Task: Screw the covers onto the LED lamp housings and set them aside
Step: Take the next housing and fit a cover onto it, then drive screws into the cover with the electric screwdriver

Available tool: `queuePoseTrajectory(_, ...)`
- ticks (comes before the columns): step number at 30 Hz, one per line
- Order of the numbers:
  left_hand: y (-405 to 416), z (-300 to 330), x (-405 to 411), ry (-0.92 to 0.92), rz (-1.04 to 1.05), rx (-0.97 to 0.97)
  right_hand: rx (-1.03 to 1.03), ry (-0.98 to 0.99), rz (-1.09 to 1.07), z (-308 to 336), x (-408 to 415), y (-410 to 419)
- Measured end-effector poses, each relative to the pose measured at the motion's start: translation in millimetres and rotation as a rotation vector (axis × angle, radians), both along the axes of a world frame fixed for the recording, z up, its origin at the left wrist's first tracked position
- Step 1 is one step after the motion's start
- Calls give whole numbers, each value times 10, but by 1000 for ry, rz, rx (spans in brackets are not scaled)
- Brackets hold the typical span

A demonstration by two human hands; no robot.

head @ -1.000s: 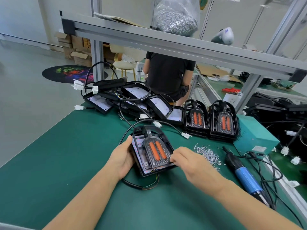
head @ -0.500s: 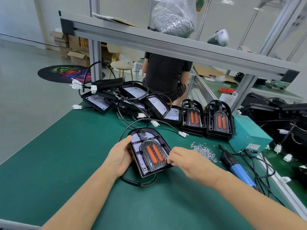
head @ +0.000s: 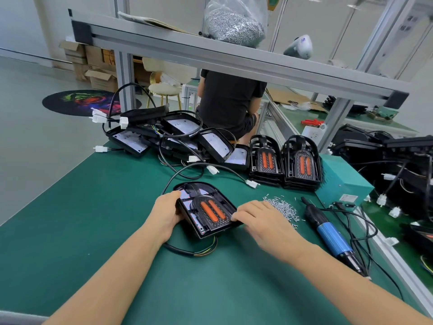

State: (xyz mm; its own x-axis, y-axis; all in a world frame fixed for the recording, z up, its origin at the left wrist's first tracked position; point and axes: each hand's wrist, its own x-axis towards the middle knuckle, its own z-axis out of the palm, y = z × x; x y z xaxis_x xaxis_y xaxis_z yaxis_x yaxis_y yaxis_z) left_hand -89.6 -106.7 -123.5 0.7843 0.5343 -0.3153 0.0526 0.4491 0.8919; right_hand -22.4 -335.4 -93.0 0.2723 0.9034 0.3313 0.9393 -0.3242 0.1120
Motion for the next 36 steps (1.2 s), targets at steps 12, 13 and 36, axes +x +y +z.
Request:
queuePoseTrajectory(12,172,78,-96,499,-197,871,50,0,-34,-28,-6,-112)
queuePoseTrajectory(13,169,98,-95,546,-206,951,48,5,-30,-30,-14,-112)
queuePoseTrajectory(36,-474,555,50,137,24,1575,186,461,-1156,-255,415,-1334)
